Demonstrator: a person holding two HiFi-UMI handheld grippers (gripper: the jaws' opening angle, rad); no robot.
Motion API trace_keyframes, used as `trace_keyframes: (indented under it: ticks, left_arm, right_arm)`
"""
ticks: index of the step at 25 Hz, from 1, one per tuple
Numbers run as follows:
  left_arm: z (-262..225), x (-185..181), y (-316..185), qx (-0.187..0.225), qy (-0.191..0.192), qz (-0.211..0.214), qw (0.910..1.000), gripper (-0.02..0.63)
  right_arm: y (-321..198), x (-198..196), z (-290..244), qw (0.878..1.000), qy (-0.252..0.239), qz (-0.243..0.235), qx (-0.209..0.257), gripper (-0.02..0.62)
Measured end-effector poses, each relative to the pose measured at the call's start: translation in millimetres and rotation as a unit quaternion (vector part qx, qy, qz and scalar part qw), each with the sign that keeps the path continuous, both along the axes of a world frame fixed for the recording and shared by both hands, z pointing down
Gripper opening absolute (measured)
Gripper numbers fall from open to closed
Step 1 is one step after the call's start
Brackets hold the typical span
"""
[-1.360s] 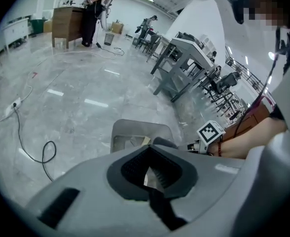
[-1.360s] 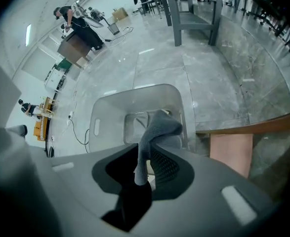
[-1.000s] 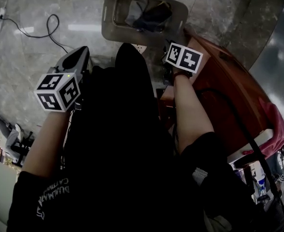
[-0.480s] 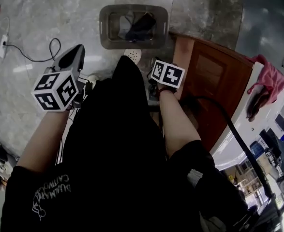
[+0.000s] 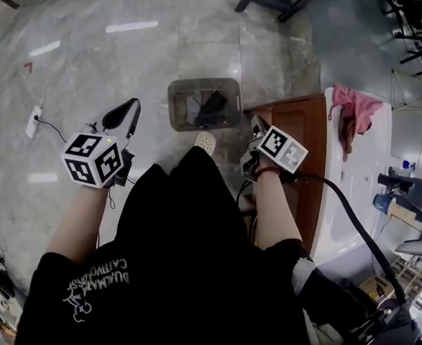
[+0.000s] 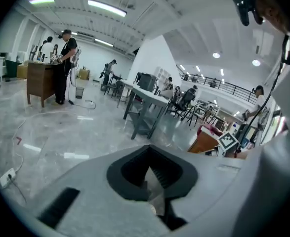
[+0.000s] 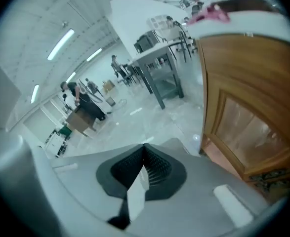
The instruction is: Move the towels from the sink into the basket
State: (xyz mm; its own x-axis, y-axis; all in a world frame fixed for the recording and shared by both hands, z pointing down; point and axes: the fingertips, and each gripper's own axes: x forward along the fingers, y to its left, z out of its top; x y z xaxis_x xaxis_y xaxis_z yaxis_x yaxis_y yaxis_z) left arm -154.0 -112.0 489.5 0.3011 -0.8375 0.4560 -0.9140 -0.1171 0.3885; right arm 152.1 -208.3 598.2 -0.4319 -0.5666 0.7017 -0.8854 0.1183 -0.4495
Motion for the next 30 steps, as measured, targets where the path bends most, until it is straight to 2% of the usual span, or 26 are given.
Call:
trace_keyframes:
  ticks: [5,8,12,18,21,25,30]
  left_arm:
    - [-115.0,-27.4,4.3,0.11,0.017,-0.029,0.9934,0.002]
    - [-169.2,-31.0,14.7,0.167,0.04,-0.037,0.9845,0.002]
    - [-225.5,-30.6,36.8,0.239,0.031,-0.035,0.97,0.002]
    - [-308.3,-39.3,73.2,0.302,0.052,0.009,0.9517,0.002]
    - [-351.2,-37.9,87.5,0.33,0.059,0.014,0.942,0.002]
    - [-390.2,-27.3,94.9,0.35,0.064,0.03,0.9342,0.002]
    - [-405.7,-23.4,107.5,0.375,0.032,0.04,0.9258,0.0]
  right_arm:
    - [4.3,-13.6,-117.1,0.992,-0.057,0.01,0.113,0.008]
    - [9.1,-32.5,-168.6,0.985,-0.064,-0.005,0.159,0.008]
    - [23.9,-61.6,-240.4,0.975,-0.051,-0.037,0.212,0.008]
    - [66.1,-102.5,-360.8,0.94,-0.052,-0.085,0.325,0.008]
    - [83.4,-109.3,-409.8,0.919,-0.015,-0.108,0.379,0.008]
    - [96.4,-118.2,-452.7,0.893,0.039,-0.138,0.427,0.008]
    - [121.4,-136.1,-465.5,0.885,0.083,-0.166,0.428,0.006]
